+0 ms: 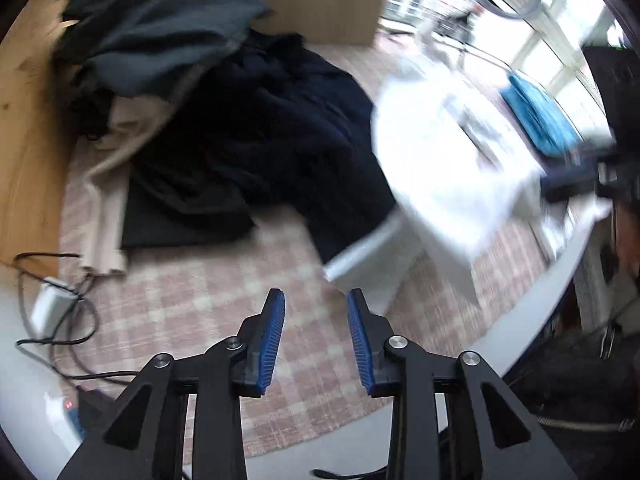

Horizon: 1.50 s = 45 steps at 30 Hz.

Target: Fold clothes

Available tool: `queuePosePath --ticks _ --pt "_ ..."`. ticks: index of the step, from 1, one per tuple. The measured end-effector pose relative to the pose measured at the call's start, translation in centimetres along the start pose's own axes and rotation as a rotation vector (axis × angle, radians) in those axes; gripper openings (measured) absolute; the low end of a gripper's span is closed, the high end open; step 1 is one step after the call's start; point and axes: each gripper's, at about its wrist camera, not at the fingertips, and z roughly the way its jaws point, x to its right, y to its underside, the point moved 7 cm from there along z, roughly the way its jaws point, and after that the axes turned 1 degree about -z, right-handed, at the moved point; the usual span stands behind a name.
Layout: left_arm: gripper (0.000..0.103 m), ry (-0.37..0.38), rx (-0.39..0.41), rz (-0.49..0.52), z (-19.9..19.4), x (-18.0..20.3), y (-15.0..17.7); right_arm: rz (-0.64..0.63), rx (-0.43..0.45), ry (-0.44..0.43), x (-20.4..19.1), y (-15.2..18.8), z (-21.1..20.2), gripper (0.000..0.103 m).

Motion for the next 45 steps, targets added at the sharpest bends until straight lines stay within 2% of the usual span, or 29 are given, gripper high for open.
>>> queuePosePath --ticks 2,3,7,11,12,13,14,17,22,24,28,31,33,37,39,41,43,45 --pt "0.034 0.001 -0.022 0.051 1.2 0.8 0.6 0.022 0.022 0.022 0.9 0.0 -1.8 0.005" --pt "0.038 0.005 -0.032 0.066 1.9 1.0 0.7 0.032 0.033 0.033 1.3 0.0 -2.7 0.005" --pt "0.039 0.001 -0.057 0.098 4.7 1.0 0.5 0.062 0.039 0.044 1.7 1.2 -4.2 0.005" --pt "0.036 0.094 0.007 0.071 5.9 1.3 -1.3 0.074 0.013 0.049 1.6 1.9 -3.1 0.005" --pt "0.026 0.123 0.011 0.064 6.0 1.5 -1.6 0.078 0.006 0.053 1.6 2.0 -2.6 0.005" --pt "0.009 0.152 0.015 0.057 6.1 1.7 -1.9 0.082 -0.001 0.055 1.5 2.2 -2.1 0.005" --pt "0.006 0.160 0.007 0.053 6.1 1.9 -2.0 0.083 -0.006 0.057 1.4 2.2 -1.9 0.005" --pt "0.004 0.164 -0.002 0.079 4.9 2.3 -1.8 0.071 -0.006 0.064 0.8 2.5 -2.3 0.005" --pt "0.004 0.282 0.012 -0.047 1.1 1.4 -2.1 0.045 0.059 0.079 -0.2 2.2 -5.9 0.004" --pt "0.004 0.331 0.026 -0.096 0.0 0.8 -2.3 0.027 0.063 0.100 -0.6 2.0 -5.9 0.005" --pt "0.004 0.320 0.017 -0.138 1.4 -0.6 -2.8 -0.002 0.033 0.115 -1.0 1.3 -1.5 0.005" --pt "0.005 0.323 -0.003 -0.169 3.2 -1.5 -3.1 0.037 0.007 0.122 0.4 0.6 3.1 0.005" --pt "0.009 0.331 -0.024 -0.194 4.2 -2.3 -3.3 0.063 -0.011 0.126 1.3 0.2 6.2 0.005" --pt "0.016 0.225 -0.003 -0.171 3.3 -4.2 -2.2 0.100 -0.048 0.205 3.8 -0.5 10.1 0.005" --pt "0.023 0.181 0.007 -0.138 2.6 -4.7 -1.8 0.112 -0.072 0.244 4.8 -0.3 11.0 0.005" --pt "0.024 0.144 0.006 -0.095 2.3 -4.3 -1.4 0.119 -0.099 0.278 5.7 0.1 11.6 0.005" --pt "0.031 0.126 0.014 -0.058 2.3 -3.5 -1.4 0.134 -0.108 0.303 6.5 0.4 11.6 0.005" --pt "0.034 0.127 0.020 -0.021 2.6 -2.8 -1.3 0.153 -0.105 0.321 7.3 0.6 11.2 0.005"
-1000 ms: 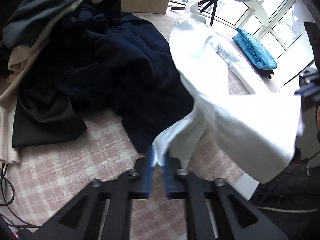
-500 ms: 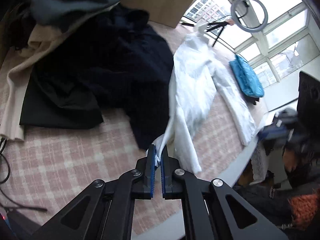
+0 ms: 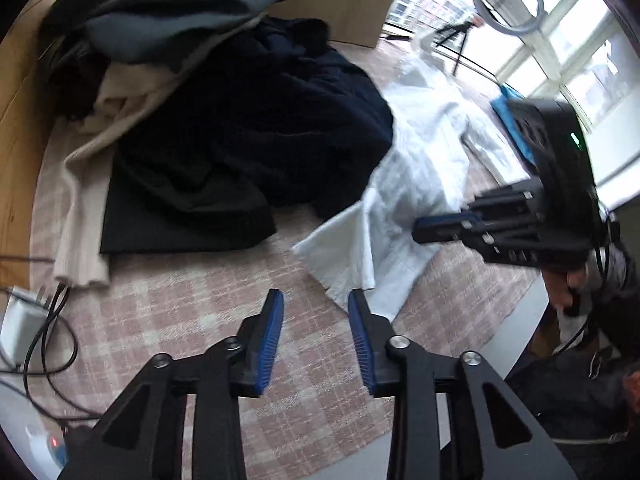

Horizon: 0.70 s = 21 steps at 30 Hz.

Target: Fold clothes

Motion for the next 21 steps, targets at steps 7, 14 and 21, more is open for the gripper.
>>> queuePosePath --ticks 7,14,21 --pt "0.037 -0.022 -0.005 0.000 -1.1 -0.4 1.8 -0.010 0.016 -0.011 -0.3 0.5 -2.8 0.006" --pt "0.038 -0.033 -0.003 0.008 -0.3 -0.9 0.2 -0.135 0.069 0.005 -3.6 -1.8 -3.4 0.027" --pt "0.038 -0.037 -0.021 0.067 0.9 -0.8 -1.3 0.056 -0.097 0.138 5.9 2.7 -0.8 0.025"
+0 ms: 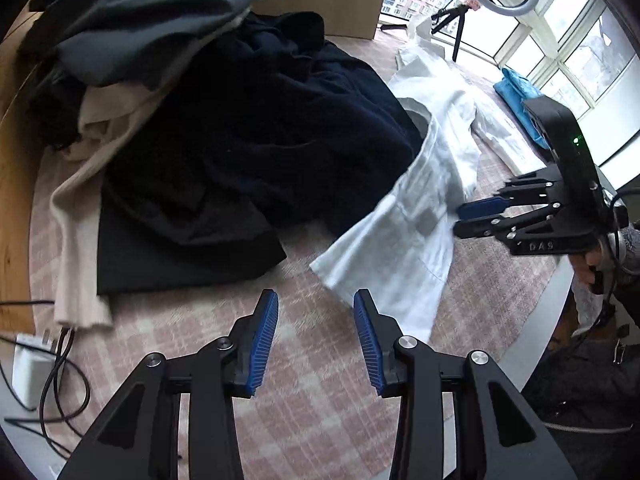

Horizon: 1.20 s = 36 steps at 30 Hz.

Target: Fold clothes

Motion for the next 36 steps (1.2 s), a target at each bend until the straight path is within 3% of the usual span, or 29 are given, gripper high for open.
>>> queuePosePath --ticks 3,7,10,12,14,18,23,25,26,27,28,29,31,34,36 --pt "0.038 0.016 -0.010 0.018 0.3 -0.1 -0.2 0.037 0.046 -0.089 0.1 -0.2 -2.0 0.025" --pt "0.038 0.023 -0.012 0.020 0.5 -0.6 -0.6 -0.091 0.171 -0.096 -3.4 -2.2 -5.1 0.026" --pt "0.039 0.037 -0.027 0.058 0.6 -0.4 -0.8 -0.206 0.158 -0.020 -5.6 -3.0 -3.8 0.025" --pt "0.041 0.030 -0.043 0.093 0.8 -0.2 -1.0 -0.218 0.087 0.052 -4.1 -2.1 -1.7 0.023" --pt "0.042 0.040 -0.054 0.123 1.0 0.2 -1.1 -0.159 0.019 0.084 -1.6 -1.0 -0.5 0.005" --pt "0.046 0.075 -0.090 0.166 2.1 0.9 -0.9 -0.079 0.005 0.044 0.6 0.0 -1.1 0.003" --pt "0.046 0.044 -0.105 0.217 3.1 0.6 -1.2 -0.144 -0.002 0.100 0.0 0.3 -1.3 0.003" --pt "0.047 0.103 -0.091 0.201 2.7 0.3 -1.5 -0.132 -0.002 0.088 -0.7 0.2 -0.8 0.003" --pt "0.045 0.132 -0.102 0.194 2.9 0.3 -1.4 -0.120 -0.002 0.077 -1.2 -0.1 -0.3 0.003" --pt "0.037 0.160 -0.112 0.187 3.1 0.3 -1.2 -0.108 -0.002 0.065 -1.6 -0.4 0.0 0.003" --pt "0.014 0.182 -0.121 0.168 3.4 0.3 -1.1 -0.099 -0.002 0.055 -1.5 -0.4 0.0 0.003" --pt "0.005 0.221 -0.132 0.127 3.4 0.4 -1.1 -0.091 -0.001 0.044 -1.3 -0.3 -0.2 0.004" --pt "0.005 0.248 -0.114 0.057 2.4 0.4 -1.1 -0.071 0.001 -0.005 -1.1 0.1 -0.9 0.006" --pt "0.004 0.293 -0.054 -0.010 -1.6 0.9 -2.1 0.009 0.086 -0.149 0.9 0.4 -5.0 0.006" --pt "0.004 0.317 -0.006 -0.066 -5.0 0.8 -3.2 0.076 0.180 -0.126 4.9 0.1 -8.5 0.007"
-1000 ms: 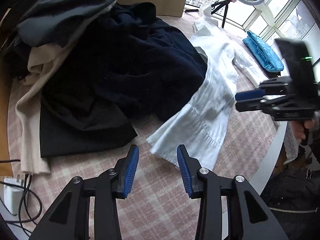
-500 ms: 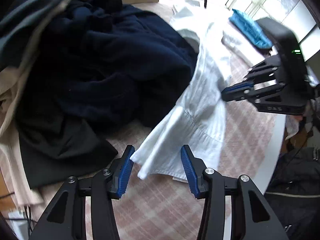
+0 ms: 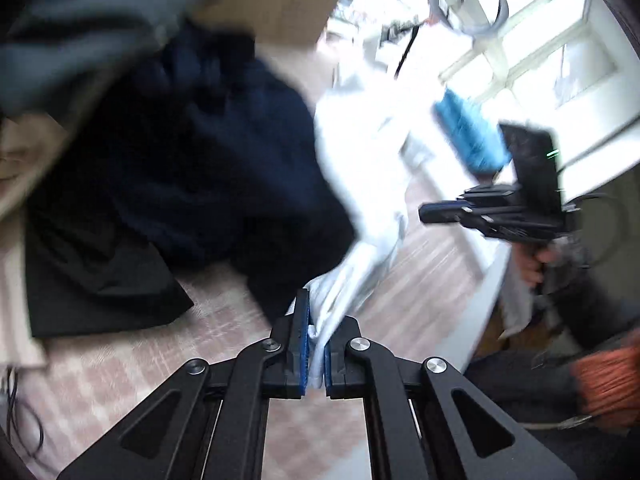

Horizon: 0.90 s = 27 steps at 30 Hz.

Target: Fold clothes

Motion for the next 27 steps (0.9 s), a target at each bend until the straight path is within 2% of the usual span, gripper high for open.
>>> queuePosePath --ticks 2,4,6,8,11,14,17,19,23,27 --pt "0.004 0.005 0.057 -0.043 -3.3 1.1 -1.2 0.054 0.072 0.077 4.4 -1.3 -3.0 0.009" --pt "0.004 0.012 0.109 -0.025 -5.9 3.5 -1.9 0.105 0.097 0.136 8.8 -2.7 -4.3 0.009" --pt "0.004 -0.027 0.129 -0.015 -6.9 5.6 -2.3 0.097 0.087 0.190 11.7 -4.0 -3.8 0.009" --pt "0.004 -0.045 0.142 -0.007 -7.2 8.0 -2.2 0.076 0.044 0.255 13.2 -4.5 -1.5 0.009" --pt "0.004 -0.083 0.159 -0.020 -7.0 11.5 -1.9 0.063 -0.029 0.206 14.6 -4.4 1.6 0.009" --pt "0.004 -0.133 0.165 -0.021 -4.3 17.3 -3.2 0.021 -0.074 0.095 14.6 -3.6 2.2 0.009" --pt "0.004 -0.176 0.160 0.032 -3.1 22.6 -4.8 0.048 -0.044 -0.092 15.1 -1.8 -3.0 0.009" --pt "0.004 -0.195 0.151 0.072 -1.8 25.9 -6.2 0.027 0.013 -0.167 16.2 0.0 -8.4 0.010" --pt "0.005 -0.201 0.087 0.192 3.3 32.9 -9.3 0.006 0.120 -0.161 20.6 3.4 -17.5 0.026" --pt "0.004 -0.155 -0.042 0.372 11.4 39.6 -9.4 0.051 0.185 -0.119 27.4 5.1 -21.7 0.026"
